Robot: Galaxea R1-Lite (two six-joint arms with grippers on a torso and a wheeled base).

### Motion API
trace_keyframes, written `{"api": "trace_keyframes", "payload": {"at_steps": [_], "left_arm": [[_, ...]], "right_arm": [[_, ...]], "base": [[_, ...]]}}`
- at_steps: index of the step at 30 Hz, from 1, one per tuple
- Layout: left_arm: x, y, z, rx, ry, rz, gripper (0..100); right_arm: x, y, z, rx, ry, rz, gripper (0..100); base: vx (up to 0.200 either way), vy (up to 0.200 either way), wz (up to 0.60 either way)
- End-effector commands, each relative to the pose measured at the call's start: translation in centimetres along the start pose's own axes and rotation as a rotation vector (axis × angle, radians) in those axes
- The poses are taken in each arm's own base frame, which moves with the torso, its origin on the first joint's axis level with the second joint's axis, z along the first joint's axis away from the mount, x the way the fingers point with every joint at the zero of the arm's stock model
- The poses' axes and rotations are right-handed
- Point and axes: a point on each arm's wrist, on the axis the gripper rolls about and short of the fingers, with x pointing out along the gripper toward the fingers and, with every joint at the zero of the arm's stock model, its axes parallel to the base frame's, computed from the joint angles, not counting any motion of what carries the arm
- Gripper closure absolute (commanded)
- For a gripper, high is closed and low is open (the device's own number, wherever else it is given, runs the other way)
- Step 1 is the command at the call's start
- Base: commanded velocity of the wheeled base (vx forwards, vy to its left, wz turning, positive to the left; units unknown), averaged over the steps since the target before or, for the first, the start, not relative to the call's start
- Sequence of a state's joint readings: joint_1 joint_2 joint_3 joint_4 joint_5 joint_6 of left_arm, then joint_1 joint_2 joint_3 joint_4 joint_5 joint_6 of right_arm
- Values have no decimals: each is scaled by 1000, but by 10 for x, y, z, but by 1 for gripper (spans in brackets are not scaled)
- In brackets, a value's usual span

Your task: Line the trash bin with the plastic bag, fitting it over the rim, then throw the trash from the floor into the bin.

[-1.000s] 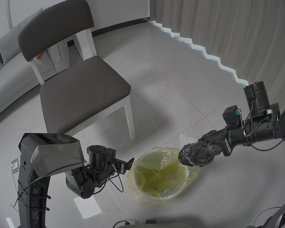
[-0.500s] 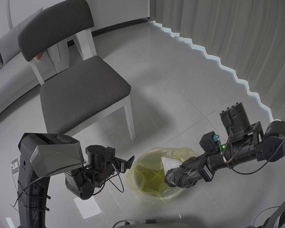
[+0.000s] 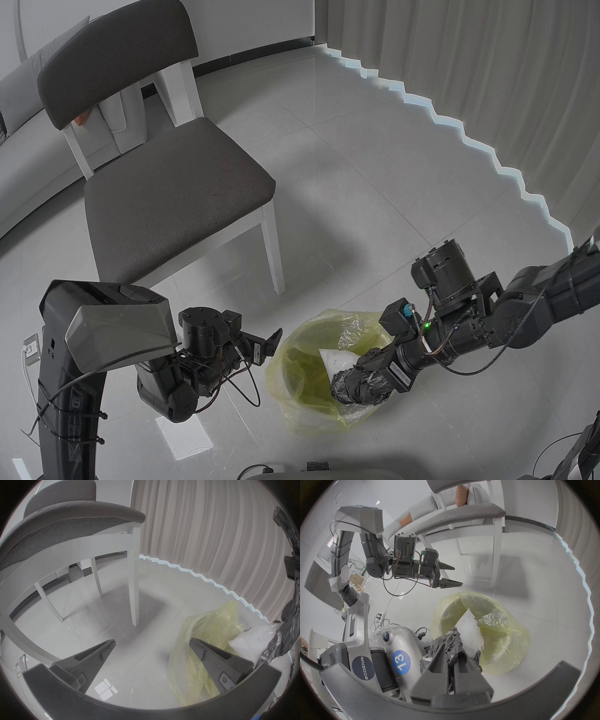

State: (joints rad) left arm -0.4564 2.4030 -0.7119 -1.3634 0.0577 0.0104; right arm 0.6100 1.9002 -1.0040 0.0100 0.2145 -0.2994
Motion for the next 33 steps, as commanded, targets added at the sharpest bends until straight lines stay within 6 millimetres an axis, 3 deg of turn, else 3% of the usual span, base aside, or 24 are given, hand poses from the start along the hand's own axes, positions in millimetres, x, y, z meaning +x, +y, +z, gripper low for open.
{"api": "trace_keyframes", "payload": {"at_steps": [1,7,12,27,33], "left_arm": [[1,-1,-2,1,4,-2,0],[1,-1,-2,2,4,-3,0],[1,0,-4,1,8,0,0],[1,-1,-10,1,-4,-3,0],[1,-3,-11,2,-3,-7,0]], "right_arm": [[33,-9,-1,14,50,21,100],[51,-42,18,54,5,-16,100],[46,-62,34,109,-19,-44,100],[58,-33,-13,72,143,33,100],[40,-19,-17,18,129,40,100]], "base": [[0,0,0],[0,0,0],[0,0,0],[0,0,0],[0,0,0]]}}
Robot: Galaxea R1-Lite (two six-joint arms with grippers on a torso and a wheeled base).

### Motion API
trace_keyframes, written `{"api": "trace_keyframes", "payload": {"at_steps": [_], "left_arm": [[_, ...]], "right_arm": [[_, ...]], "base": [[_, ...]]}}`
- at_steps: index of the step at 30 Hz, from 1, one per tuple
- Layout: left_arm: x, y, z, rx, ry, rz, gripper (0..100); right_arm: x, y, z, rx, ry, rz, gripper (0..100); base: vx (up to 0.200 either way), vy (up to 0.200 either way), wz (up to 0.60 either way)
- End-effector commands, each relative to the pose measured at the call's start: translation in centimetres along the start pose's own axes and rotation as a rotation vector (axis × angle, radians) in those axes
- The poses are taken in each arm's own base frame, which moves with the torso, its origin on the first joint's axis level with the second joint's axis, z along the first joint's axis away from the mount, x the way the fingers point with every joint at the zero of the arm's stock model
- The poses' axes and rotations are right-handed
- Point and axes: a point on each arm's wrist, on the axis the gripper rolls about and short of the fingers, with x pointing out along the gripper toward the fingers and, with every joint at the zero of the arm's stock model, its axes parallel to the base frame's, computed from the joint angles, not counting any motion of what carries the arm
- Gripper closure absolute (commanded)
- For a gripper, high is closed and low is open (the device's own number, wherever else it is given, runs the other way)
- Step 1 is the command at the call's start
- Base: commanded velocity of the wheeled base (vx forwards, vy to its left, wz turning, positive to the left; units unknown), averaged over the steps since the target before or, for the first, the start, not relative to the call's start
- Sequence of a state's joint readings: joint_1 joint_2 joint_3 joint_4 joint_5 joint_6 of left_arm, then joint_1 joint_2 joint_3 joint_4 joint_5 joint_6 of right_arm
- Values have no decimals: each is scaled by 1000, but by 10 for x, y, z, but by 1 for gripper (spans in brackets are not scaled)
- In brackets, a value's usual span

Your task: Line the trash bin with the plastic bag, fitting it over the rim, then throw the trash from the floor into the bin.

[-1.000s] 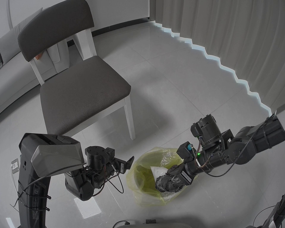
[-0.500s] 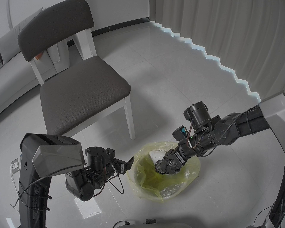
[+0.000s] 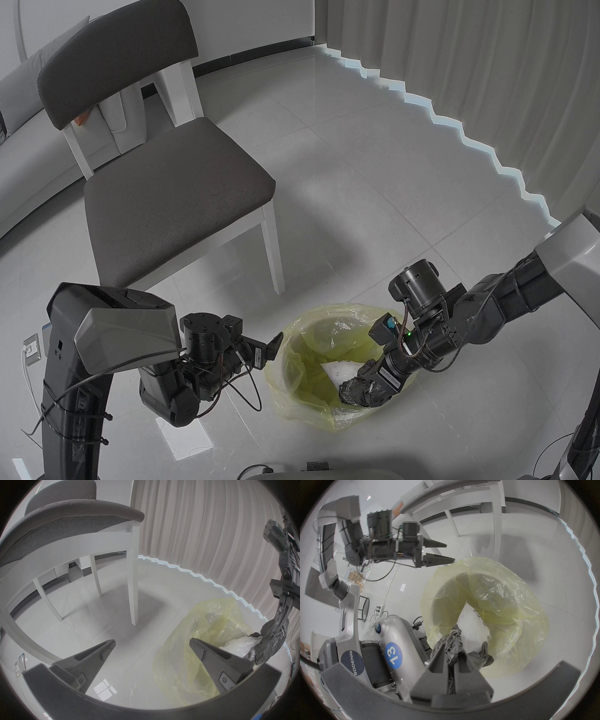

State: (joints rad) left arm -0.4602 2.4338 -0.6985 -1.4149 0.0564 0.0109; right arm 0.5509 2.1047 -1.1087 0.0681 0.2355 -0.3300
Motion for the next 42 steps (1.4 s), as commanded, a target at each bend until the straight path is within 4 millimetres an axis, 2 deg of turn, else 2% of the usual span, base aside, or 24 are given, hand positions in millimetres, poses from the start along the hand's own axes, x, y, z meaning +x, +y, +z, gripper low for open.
{"api": "trace_keyframes", "payload": {"at_steps": [1,5,9,11,15,19,20,23,28,36,42], "left_arm": [[0,-1,-2,1,6,-3,0],[-1,-2,-2,2,6,-5,0],[-2,-2,-2,2,3,-2,0],[-2,-2,-2,2,3,-2,0],[-2,-2,-3,2,5,-4,0],[-2,-1,-4,1,8,-1,0],[-2,0,-5,1,11,0,0],[-2,-2,-6,2,12,-4,0],[-1,-2,-8,2,9,-6,0],[-3,-2,-7,4,3,-4,0],[-3,-2,-6,2,0,-4,0]], "right_arm": [[-13,11,-3,-38,-11,5,100],[-9,7,6,-37,-35,-4,100],[10,-4,14,-26,-31,-7,100],[29,-14,21,-15,-32,-12,100],[46,-22,22,-6,-15,-9,100],[49,-22,18,-7,-2,-5,100],[50,-17,11,-11,21,7,100],[43,-10,6,-32,33,16,100],[45,-14,8,-38,24,10,100],[76,-37,19,-14,11,-9,100],[92,-40,18,-16,19,-7,100]], "base": [[0,0,0],[0,0,0],[0,0,0],[0,0,0],[0,0,0],[0,0,0],[0,0,0],[0,0,0],[0,0,0],[0,0,0],[0,0,0]]}}
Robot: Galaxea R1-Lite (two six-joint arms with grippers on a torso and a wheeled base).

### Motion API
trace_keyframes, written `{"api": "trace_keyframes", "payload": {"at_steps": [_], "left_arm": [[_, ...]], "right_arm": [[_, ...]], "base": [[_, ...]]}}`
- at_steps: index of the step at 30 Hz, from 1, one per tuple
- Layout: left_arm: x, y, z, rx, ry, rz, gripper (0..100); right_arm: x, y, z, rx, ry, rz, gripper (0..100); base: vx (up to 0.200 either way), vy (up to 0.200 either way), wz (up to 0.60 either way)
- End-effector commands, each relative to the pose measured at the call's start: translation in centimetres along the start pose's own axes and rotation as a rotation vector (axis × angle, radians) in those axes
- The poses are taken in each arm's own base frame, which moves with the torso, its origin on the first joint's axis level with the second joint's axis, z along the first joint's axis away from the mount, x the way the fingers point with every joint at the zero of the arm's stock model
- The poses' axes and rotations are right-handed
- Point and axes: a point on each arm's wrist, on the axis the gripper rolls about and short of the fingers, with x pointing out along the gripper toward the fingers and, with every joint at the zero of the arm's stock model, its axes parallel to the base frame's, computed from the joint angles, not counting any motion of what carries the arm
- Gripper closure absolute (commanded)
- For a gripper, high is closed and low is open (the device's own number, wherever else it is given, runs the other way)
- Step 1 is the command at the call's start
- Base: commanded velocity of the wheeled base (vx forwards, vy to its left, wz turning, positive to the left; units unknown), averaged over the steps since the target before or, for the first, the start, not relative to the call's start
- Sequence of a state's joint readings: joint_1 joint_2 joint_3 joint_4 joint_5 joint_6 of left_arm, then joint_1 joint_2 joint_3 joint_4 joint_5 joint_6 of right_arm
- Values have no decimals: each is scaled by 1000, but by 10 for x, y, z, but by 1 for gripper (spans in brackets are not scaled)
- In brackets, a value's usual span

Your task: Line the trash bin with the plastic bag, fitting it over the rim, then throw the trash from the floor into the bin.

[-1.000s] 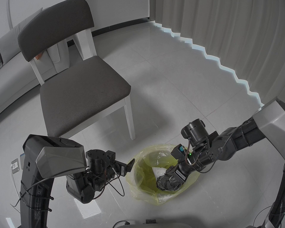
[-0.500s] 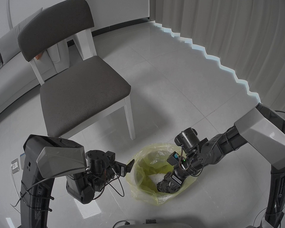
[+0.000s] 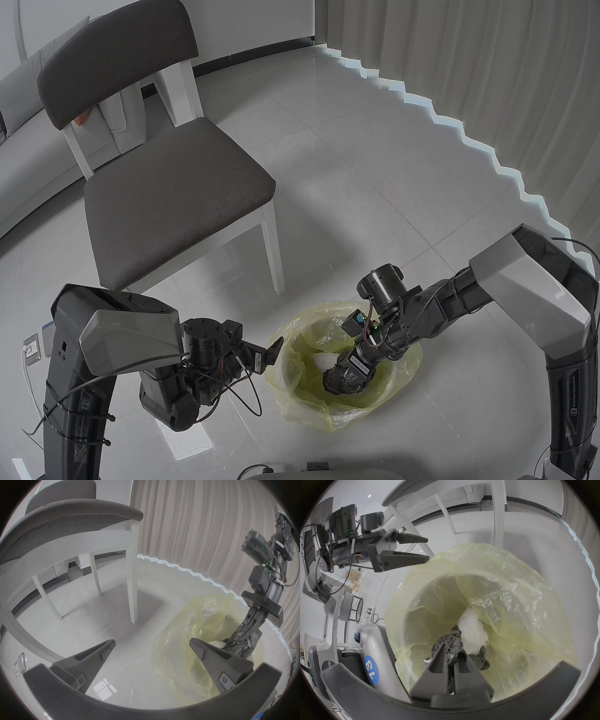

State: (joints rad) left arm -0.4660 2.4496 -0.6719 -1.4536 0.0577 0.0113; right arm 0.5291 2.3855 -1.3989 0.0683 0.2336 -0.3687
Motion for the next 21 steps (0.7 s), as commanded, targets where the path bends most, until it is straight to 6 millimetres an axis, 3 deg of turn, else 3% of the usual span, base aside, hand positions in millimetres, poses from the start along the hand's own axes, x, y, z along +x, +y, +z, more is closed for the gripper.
{"api": "trace_keyframes", "payload": {"at_steps": [1,2,3,9,18,21], "left_arm": [[-1,0,1,-1,-2,0,0],[-1,0,1,-1,-2,0,0],[-1,0,1,-1,-7,0,0],[0,0,1,-1,-11,0,0],[1,0,-2,-1,-6,2,0],[1,0,-2,-1,-7,0,0]], "right_arm": [[21,-3,-6,3,28,9,100],[21,-3,-6,3,28,9,100],[21,-3,-4,-5,25,7,0],[19,-5,-3,1,14,-7,0],[-44,-8,20,-1,-107,-54,0],[-47,-2,19,1,-102,-45,0]], "base": [[0,0,0],[0,0,0],[0,0,0],[0,0,0],[0,0,0],[0,0,0]]}}
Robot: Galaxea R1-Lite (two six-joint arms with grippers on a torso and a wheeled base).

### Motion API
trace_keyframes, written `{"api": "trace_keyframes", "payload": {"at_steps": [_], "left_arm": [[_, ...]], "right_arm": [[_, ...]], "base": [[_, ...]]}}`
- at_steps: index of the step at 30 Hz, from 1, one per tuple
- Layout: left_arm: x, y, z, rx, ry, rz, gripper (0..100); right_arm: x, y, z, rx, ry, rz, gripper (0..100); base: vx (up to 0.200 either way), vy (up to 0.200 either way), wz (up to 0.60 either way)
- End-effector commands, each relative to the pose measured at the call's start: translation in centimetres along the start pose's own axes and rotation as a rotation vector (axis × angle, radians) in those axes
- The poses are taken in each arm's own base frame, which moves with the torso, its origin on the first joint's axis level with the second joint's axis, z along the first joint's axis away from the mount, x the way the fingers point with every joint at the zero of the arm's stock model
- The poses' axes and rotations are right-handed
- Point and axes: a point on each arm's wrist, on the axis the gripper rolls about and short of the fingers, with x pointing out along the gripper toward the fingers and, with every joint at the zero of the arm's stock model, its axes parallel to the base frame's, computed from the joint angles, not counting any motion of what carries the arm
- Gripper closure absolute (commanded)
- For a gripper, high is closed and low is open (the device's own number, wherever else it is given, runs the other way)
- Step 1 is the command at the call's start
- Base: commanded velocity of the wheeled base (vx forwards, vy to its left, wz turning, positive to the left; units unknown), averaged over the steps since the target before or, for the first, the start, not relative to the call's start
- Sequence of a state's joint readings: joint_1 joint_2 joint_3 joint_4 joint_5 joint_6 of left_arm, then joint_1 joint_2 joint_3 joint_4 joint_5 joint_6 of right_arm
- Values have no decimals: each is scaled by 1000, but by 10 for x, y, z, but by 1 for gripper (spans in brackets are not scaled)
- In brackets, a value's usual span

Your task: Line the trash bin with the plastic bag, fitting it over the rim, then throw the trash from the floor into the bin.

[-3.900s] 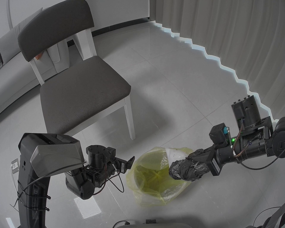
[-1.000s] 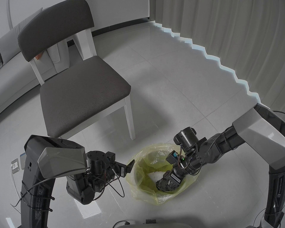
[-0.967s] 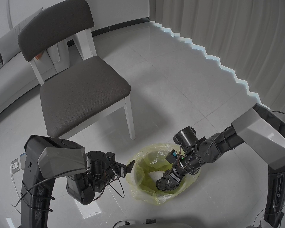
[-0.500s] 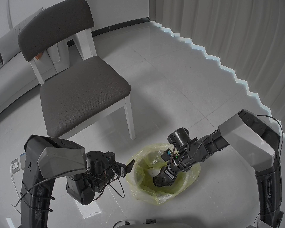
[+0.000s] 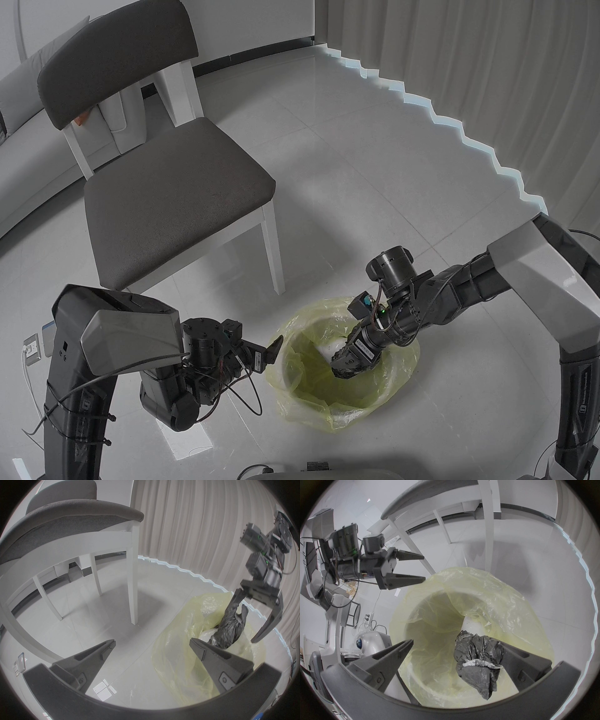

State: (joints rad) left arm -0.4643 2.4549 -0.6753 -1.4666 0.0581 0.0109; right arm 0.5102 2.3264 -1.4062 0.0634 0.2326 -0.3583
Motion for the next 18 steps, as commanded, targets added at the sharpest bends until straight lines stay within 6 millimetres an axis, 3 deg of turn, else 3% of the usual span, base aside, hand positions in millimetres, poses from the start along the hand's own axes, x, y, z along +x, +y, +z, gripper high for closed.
{"api": "trace_keyframes", "payload": {"at_steps": [1,7,11,18], "left_arm": [[0,-1,-2,1,3,-3,0],[-3,-1,-1,1,8,-2,0],[-2,-1,-3,3,1,-2,0],[-1,-1,-5,4,3,0,0]], "right_arm": [[-19,10,6,-18,-27,3,0],[-4,31,-4,-53,33,30,0],[20,51,-17,-156,38,-83,0],[36,52,-28,-382,-11,-228,0]], "base": [[0,0,0],[0,0,0],[0,0,0],[0,0,0]]}}
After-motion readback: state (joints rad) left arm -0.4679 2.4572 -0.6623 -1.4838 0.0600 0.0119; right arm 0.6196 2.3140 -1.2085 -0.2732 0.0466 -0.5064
